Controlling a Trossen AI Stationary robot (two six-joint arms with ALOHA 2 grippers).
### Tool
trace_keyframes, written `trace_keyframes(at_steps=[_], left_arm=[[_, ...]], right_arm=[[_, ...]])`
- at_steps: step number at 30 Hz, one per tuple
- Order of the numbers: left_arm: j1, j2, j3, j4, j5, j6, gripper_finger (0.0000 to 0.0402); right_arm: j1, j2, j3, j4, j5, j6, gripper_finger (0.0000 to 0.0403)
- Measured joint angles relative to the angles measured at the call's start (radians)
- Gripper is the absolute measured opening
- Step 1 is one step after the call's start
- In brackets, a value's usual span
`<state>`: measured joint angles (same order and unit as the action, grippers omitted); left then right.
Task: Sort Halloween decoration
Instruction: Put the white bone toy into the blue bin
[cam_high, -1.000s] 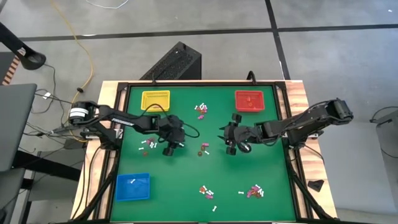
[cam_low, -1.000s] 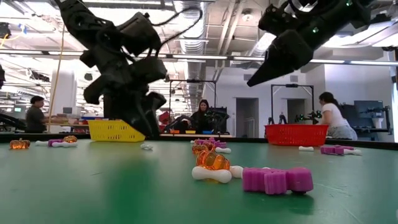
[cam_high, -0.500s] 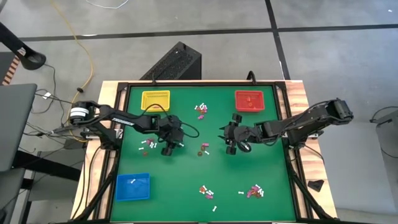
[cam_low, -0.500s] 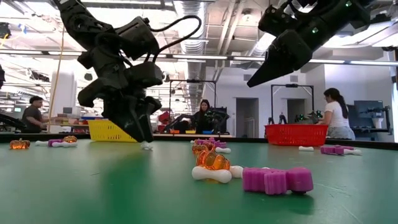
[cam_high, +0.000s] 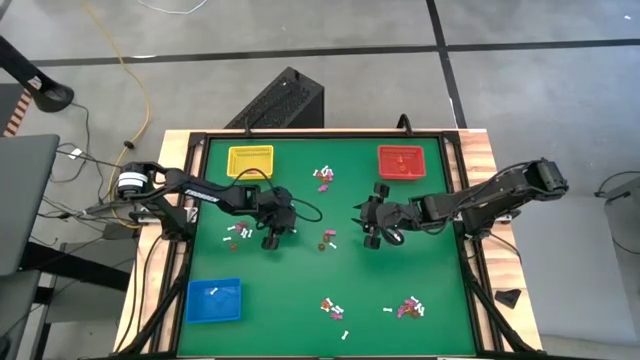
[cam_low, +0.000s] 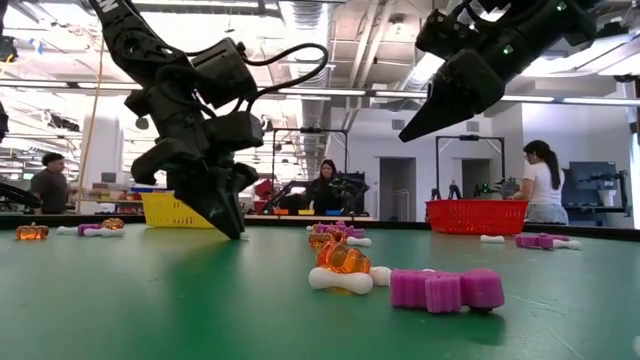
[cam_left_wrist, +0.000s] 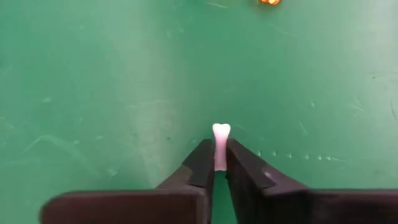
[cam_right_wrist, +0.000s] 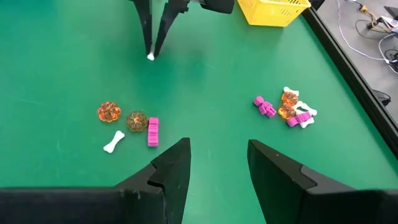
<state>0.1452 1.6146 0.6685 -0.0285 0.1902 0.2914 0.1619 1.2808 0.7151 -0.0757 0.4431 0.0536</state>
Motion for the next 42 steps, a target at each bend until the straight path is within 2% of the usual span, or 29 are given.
trace_keyframes(at_steps=[6, 11, 15, 20, 23, 28, 34, 37, 42], left_arm=[[-0.005, -0.018, -0.001, -0.016, 0.038, -0.041, 0.0005], [-0.050, -0.119, -0.005, -0.071, 0.104, -0.098, 0.0001], [-0.118, -0.240, -0.003, -0.115, 0.127, -0.191, 0.0000], [-0.269, -0.378, -0.002, -0.182, 0.190, -0.386, 0.0000], [-0.389, -0.443, -0.002, -0.239, 0.151, -0.530, 0.0000], [-0.598, -0.540, -0.002, -0.296, 0.019, -0.786, 0.0000], [-0.841, -0.573, -0.002, -0.330, -0.163, -1.135, 0.0000], [-0.925, -0.565, -0.002, -0.350, -0.173, -1.292, 0.0000], [-1.002, -0.565, -0.002, -0.488, -0.235, -1.519, 0.0000]], right_arm=[[0.000, 0.000, 0.000, 0.000, 0.000, 0.000, 0.0189], [0.000, 0.000, 0.000, 0.000, 0.000, 0.000, 0.0189], [0.000, 0.000, 0.000, 0.001, 0.000, 0.002, 0.0189], [0.000, 0.000, 0.000, 0.002, 0.000, 0.002, 0.0189], [0.000, 0.000, 0.000, 0.001, 0.000, 0.007, 0.0189], [0.000, 0.000, 0.000, 0.000, 0.000, 0.025, 0.0189], [0.002, 0.000, 0.000, 0.001, -0.001, 0.026, 0.0189], [0.002, 0.000, 0.000, 0.001, -0.001, 0.027, 0.0189], [0.002, 0.000, 0.000, 0.005, -0.001, 0.028, 0.0189]])
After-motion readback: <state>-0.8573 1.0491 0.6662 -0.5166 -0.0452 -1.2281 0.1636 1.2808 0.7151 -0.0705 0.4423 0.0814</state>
